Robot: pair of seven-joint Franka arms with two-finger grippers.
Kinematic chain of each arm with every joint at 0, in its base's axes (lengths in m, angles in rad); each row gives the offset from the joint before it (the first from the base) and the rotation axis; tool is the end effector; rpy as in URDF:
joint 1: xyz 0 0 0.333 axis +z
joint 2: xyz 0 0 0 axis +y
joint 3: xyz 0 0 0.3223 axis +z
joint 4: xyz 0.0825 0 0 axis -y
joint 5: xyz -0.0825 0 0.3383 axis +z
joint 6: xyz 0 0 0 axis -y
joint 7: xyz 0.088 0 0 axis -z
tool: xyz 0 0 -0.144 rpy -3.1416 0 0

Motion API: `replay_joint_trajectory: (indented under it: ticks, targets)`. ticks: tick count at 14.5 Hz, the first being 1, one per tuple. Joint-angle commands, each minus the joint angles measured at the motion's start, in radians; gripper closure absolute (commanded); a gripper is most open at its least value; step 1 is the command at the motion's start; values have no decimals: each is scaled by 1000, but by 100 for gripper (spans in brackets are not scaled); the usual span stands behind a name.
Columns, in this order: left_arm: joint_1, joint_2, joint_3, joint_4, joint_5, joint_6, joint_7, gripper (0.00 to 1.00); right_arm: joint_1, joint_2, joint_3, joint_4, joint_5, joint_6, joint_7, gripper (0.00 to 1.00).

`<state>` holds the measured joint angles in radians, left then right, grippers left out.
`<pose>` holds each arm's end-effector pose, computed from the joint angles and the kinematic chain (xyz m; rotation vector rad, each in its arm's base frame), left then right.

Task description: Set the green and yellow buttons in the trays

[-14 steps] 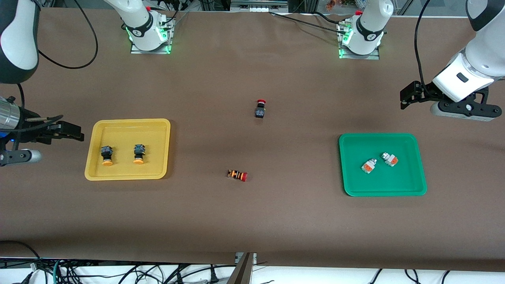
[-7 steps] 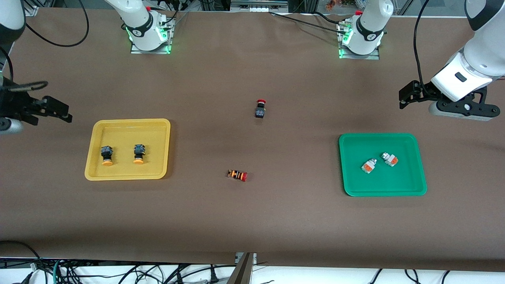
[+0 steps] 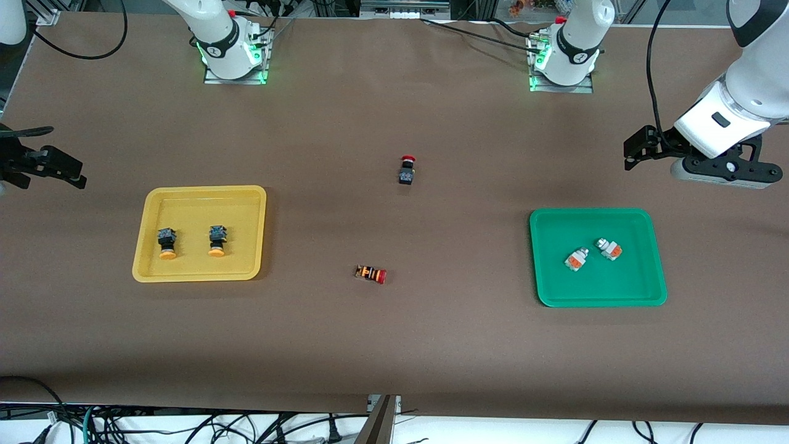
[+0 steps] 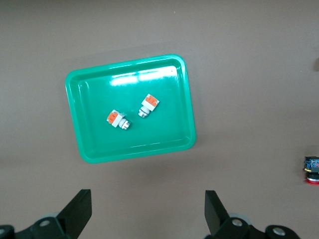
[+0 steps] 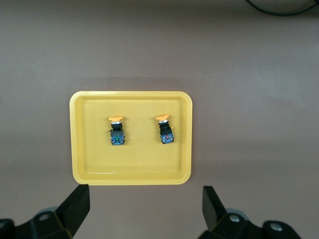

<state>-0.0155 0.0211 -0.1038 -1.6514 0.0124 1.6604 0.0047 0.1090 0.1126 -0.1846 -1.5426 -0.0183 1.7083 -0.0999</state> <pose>0.5170 -0.0598 0.5562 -3.1246 0.1958 0.0178 0.5560 -0.0392 0.5596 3.0968 0.0434 0.0796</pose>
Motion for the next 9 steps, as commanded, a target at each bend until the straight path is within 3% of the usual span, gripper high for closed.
replay_joint_trajectory:
  ticks: [1, 9]
  targets:
    - [-3, 6, -1, 27, 8, -25, -11, 0, 12, 6, -18, 18, 26, -2, 0, 0]
    - [0, 8, 3, 27, 8, -25, -11, 0, 15, 9, -15, 30, 31, -6, 9, 0]
